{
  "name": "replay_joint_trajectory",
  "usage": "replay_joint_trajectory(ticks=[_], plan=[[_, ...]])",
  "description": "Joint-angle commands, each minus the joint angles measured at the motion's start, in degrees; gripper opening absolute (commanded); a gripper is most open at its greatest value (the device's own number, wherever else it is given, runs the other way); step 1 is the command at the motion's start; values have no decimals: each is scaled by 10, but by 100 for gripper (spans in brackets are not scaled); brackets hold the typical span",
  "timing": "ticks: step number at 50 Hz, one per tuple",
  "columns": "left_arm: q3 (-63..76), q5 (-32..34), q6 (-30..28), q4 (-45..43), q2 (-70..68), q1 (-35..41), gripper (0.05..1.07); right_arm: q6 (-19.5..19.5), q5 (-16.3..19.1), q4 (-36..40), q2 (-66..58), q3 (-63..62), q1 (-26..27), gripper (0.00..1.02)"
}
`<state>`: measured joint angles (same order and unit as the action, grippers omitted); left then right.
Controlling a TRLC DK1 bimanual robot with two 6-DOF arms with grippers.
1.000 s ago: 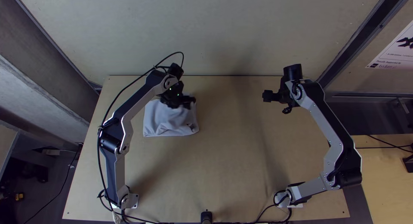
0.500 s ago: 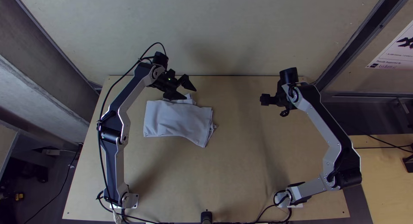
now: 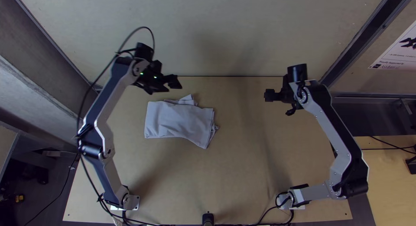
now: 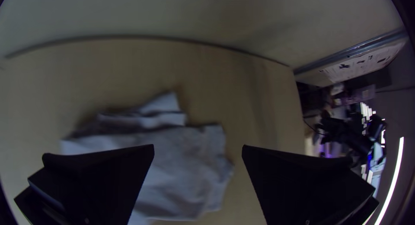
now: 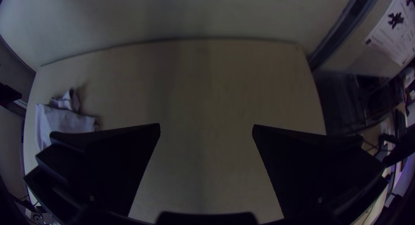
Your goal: Fold the t-shirt
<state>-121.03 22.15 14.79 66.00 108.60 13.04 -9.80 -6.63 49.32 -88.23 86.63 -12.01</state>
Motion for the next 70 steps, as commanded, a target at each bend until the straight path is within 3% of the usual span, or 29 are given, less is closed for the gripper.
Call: replay_joint_trajectory(ticks=[1,14,30,35,43,51,62,70], plan=[[20,-53,-55,-6,-68,-26,103,38,-3,-12,41,53,-1,98],[123,-123,-143,-113,-218,-102,103,92,-3,-63,101,144,36,98],[273,-142,-183,-269,-420,-186,103,142,-6,-109,226,132,53,98],[353,-142,-182,-339,-501,-214,103,166,-10,-144,296,76,56,98],[483,-157,-184,-456,-624,-261,103,196,-10,-261,452,-71,52,98],[613,-157,-191,-540,-754,-282,103,207,-10,-301,570,-166,51,98],[770,-157,-191,-585,-926,-293,103,223,-10,-346,714,-298,52,97],[863,-156,-195,-597,-1005,-296,103,236,-10,-390,808,-458,46,97]])
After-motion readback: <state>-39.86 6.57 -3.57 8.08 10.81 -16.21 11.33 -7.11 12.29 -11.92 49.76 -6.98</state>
